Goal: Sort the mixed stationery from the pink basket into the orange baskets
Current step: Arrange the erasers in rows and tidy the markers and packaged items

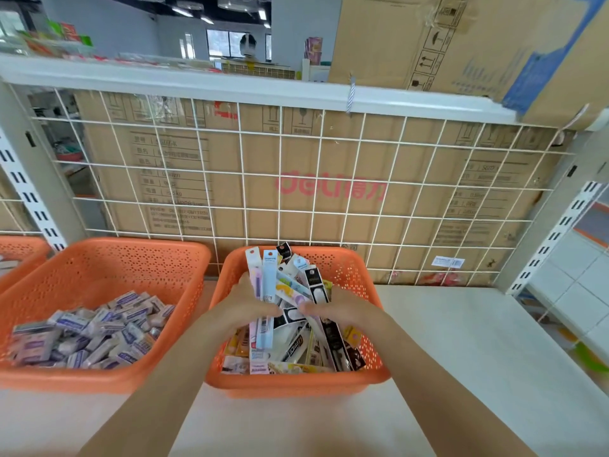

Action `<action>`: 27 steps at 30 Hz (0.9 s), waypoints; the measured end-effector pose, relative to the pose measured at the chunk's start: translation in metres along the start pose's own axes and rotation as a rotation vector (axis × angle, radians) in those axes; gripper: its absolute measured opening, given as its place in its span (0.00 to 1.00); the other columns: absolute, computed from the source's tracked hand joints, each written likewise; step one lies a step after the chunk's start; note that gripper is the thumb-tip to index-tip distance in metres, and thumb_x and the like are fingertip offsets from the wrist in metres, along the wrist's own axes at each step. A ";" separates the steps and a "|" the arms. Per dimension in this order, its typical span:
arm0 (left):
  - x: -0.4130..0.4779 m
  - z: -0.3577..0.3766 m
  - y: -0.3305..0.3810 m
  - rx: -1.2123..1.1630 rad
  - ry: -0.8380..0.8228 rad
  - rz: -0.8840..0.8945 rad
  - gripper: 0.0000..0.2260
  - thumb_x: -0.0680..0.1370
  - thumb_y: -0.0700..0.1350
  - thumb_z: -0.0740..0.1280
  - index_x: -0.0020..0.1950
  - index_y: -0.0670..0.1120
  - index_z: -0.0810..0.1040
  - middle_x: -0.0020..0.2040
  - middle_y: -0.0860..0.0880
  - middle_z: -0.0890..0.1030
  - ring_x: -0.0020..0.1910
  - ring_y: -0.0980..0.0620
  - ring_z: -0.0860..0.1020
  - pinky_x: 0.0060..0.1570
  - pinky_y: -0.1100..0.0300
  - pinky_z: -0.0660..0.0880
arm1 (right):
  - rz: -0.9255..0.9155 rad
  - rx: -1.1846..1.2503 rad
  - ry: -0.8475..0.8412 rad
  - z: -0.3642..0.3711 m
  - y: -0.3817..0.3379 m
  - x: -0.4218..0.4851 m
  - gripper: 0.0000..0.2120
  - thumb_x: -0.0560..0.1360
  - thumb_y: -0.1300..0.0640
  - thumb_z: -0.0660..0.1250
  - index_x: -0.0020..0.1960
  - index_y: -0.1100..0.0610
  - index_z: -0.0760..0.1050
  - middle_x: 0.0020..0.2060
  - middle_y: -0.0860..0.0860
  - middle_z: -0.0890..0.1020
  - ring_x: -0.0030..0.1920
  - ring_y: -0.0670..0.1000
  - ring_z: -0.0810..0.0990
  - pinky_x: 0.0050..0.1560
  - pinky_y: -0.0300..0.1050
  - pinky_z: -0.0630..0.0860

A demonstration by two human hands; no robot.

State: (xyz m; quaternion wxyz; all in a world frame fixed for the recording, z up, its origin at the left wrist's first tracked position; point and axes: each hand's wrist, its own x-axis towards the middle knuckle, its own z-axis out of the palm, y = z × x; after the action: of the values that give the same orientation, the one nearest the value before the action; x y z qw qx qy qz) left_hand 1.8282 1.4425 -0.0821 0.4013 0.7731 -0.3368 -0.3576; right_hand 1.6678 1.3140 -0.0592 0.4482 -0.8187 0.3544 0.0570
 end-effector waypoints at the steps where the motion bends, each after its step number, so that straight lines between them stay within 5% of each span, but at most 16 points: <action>1: -0.001 -0.001 -0.003 0.033 -0.028 0.038 0.39 0.59 0.47 0.77 0.67 0.51 0.66 0.59 0.50 0.78 0.57 0.53 0.78 0.54 0.53 0.77 | 0.001 -0.022 -0.004 0.002 0.001 0.003 0.37 0.64 0.38 0.74 0.67 0.52 0.66 0.58 0.45 0.74 0.59 0.49 0.73 0.59 0.42 0.69; 4: -0.010 0.001 0.000 0.292 0.059 0.077 0.54 0.55 0.64 0.77 0.75 0.53 0.54 0.73 0.48 0.63 0.70 0.48 0.64 0.67 0.46 0.66 | 0.023 -0.180 0.007 0.008 0.024 0.035 0.58 0.47 0.36 0.77 0.71 0.53 0.61 0.60 0.47 0.76 0.58 0.50 0.76 0.61 0.47 0.72; 6: -0.023 0.004 0.010 0.459 0.177 0.144 0.52 0.63 0.60 0.76 0.77 0.49 0.47 0.76 0.49 0.53 0.75 0.46 0.53 0.72 0.48 0.56 | 0.016 -0.222 0.008 0.009 0.032 0.045 0.58 0.45 0.37 0.77 0.71 0.52 0.61 0.60 0.47 0.77 0.57 0.51 0.77 0.60 0.50 0.74; 8: -0.042 0.007 0.025 0.545 0.217 0.305 0.38 0.70 0.51 0.74 0.74 0.49 0.58 0.72 0.51 0.61 0.71 0.53 0.59 0.69 0.57 0.59 | -0.014 -0.237 0.023 0.005 0.031 0.042 0.46 0.54 0.46 0.78 0.69 0.54 0.66 0.59 0.50 0.78 0.57 0.53 0.77 0.60 0.51 0.73; 10: -0.056 0.010 0.036 0.529 0.082 0.466 0.20 0.72 0.47 0.72 0.61 0.54 0.72 0.58 0.58 0.73 0.57 0.62 0.71 0.59 0.63 0.68 | -0.014 -0.242 0.052 0.001 0.019 0.027 0.40 0.59 0.52 0.77 0.68 0.57 0.66 0.58 0.52 0.78 0.56 0.54 0.77 0.59 0.49 0.73; 12: -0.063 0.016 0.040 0.610 -0.102 0.481 0.11 0.72 0.47 0.73 0.52 0.54 0.77 0.46 0.63 0.74 0.47 0.65 0.71 0.49 0.67 0.68 | -0.008 -0.229 0.073 0.000 0.014 0.021 0.35 0.63 0.57 0.76 0.67 0.58 0.66 0.57 0.52 0.77 0.57 0.54 0.76 0.57 0.45 0.72; 19: -0.056 0.037 0.029 1.148 -0.161 0.575 0.09 0.73 0.51 0.69 0.51 0.52 0.80 0.47 0.56 0.80 0.52 0.56 0.67 0.51 0.59 0.55 | -0.087 -0.188 0.119 0.000 0.011 0.010 0.28 0.67 0.62 0.73 0.65 0.56 0.69 0.57 0.53 0.79 0.54 0.54 0.77 0.51 0.43 0.72; 23: -0.052 0.041 0.030 1.209 -0.232 0.570 0.05 0.73 0.45 0.68 0.48 0.49 0.81 0.45 0.53 0.80 0.46 0.55 0.65 0.49 0.60 0.54 | -0.113 -0.218 0.173 0.000 0.009 0.008 0.21 0.69 0.61 0.69 0.61 0.56 0.72 0.53 0.54 0.80 0.51 0.53 0.77 0.44 0.40 0.68; 27: -0.053 0.035 0.033 1.050 -0.178 0.547 0.08 0.74 0.52 0.68 0.45 0.48 0.79 0.40 0.51 0.79 0.39 0.55 0.71 0.49 0.62 0.63 | -0.077 -0.181 0.242 0.000 0.011 0.008 0.23 0.69 0.58 0.70 0.62 0.58 0.69 0.55 0.54 0.78 0.53 0.55 0.77 0.47 0.43 0.71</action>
State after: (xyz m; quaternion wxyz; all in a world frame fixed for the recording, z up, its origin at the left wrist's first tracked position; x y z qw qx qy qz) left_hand 1.7646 1.4571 -0.0537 0.0131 0.7202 -0.6878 -0.0903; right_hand 1.6666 1.3058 -0.0697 0.3283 -0.8697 0.3675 -0.0276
